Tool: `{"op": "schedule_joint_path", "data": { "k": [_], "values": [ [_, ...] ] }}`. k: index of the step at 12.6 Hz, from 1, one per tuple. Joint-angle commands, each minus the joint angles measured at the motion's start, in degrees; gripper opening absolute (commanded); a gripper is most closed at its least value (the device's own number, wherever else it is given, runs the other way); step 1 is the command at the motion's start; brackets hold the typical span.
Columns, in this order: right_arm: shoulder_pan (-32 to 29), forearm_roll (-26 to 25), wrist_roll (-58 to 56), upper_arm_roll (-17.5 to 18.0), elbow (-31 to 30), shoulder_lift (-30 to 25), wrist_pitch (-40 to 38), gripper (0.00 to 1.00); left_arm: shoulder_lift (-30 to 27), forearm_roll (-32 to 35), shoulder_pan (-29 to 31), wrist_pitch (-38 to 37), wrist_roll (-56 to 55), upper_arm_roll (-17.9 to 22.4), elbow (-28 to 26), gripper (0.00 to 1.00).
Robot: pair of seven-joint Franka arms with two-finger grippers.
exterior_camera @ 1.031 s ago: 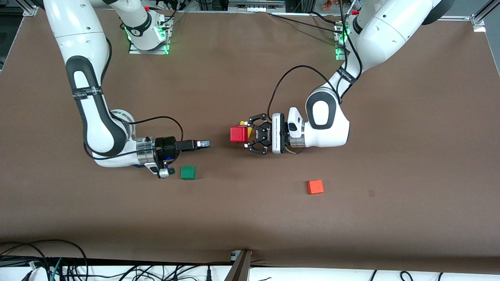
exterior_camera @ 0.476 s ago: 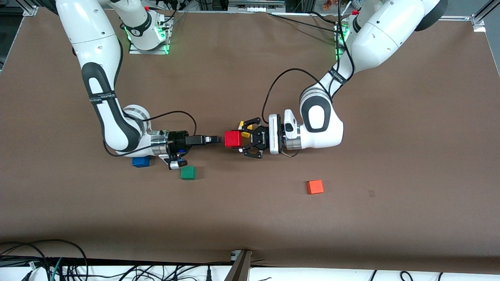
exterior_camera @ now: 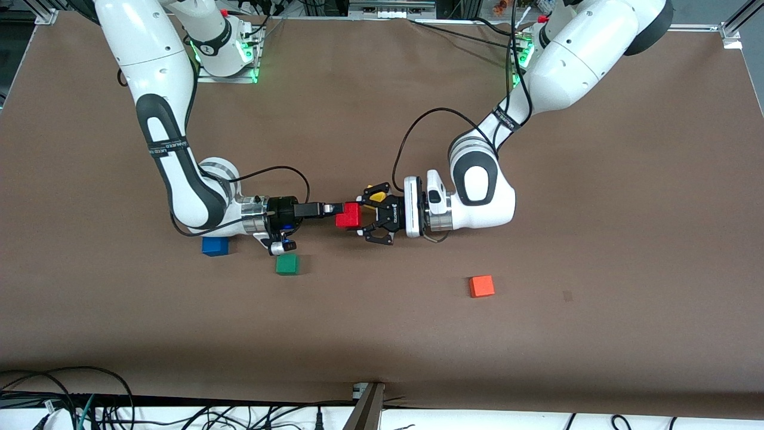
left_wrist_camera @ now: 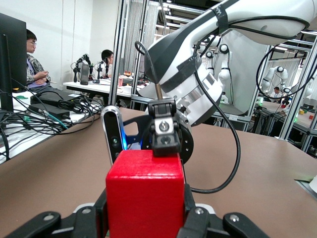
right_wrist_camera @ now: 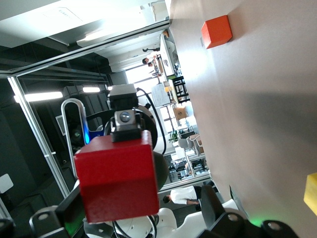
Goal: Pass red block to right arm, stack on blue
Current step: 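Close the right gripper on the red cube held by the left gripper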
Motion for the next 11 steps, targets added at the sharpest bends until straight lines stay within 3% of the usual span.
{"op": "schedule_joint_path", "data": {
  "k": [1, 2, 3, 4, 8, 9, 11],
  "values": [
    [0.5, 1.9, -1.9, -0.1, -1.7, -1.6, 1.3, 0.75, 0.7, -2.0, -1.4, 0.5, 1.1, 0.2, 1.9, 0.0],
    [0.5, 2.0, -2.3, -0.1, -1.7, -1.6, 1.3, 0.49, 0.7, -1.9, -1.4, 0.5, 1.1, 0.2, 1.9, 0.0],
    [0.5, 2.0, -2.3, -0.1, -1.6, -1.7, 1.3, 0.31, 0.5, -1.9, -1.4, 0.5, 1.1, 0.2, 1.9, 0.0],
    [0.5, 2.0, -2.3, -0.1, -1.6, -1.6, 1.2, 0.22, 0.3, -1.7, -1.4, 0.5, 1.1, 0.2, 1.9, 0.0],
    [0.3, 2.0, -2.3, -0.2, -1.0, -1.6, 1.2, 0.2, 0.0, -1.2, -1.3, 0.4, 1.1, 0.2, 2.0, 0.02],
    [0.2, 2.0, -2.3, -0.2, -1.0, -1.6, 1.2, 0.2, 0.4, -1.4, -1.4, 0.3, 1.9, 0.3, 1.9, 0.99],
    [-0.1, 1.9, -2.3, -0.2, -0.8, -1.7, 0.9, 0.2, 0.2, -1.3, -0.9, -0.3, 2.0, 0.3, 1.4, 1.0]
  ]
}}
